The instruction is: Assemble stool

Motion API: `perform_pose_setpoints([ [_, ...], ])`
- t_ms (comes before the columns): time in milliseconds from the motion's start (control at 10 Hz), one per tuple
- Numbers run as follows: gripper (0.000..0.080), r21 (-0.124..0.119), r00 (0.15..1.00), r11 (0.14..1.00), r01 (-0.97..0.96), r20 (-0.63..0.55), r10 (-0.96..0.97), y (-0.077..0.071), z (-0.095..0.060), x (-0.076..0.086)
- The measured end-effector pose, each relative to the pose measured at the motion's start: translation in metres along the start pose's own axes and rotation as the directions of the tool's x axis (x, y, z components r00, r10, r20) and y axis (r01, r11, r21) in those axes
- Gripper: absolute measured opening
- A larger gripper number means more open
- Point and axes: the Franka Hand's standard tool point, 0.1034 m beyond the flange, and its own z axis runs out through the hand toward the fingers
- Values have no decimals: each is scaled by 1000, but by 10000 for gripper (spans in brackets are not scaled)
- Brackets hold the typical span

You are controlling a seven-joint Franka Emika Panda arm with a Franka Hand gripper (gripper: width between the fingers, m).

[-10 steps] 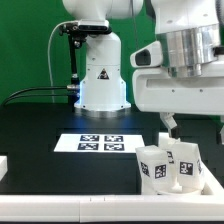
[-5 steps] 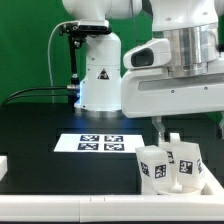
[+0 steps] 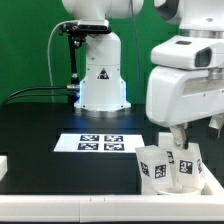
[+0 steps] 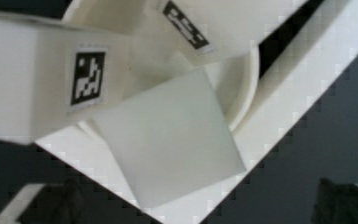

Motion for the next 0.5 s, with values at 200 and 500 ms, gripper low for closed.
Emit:
perform_pose_setpoints([
  [200,648,-1,999,999,48,0,-48,6,1,-3],
  [500,648,-13,998,998,68,8,-68,2,27,-3],
])
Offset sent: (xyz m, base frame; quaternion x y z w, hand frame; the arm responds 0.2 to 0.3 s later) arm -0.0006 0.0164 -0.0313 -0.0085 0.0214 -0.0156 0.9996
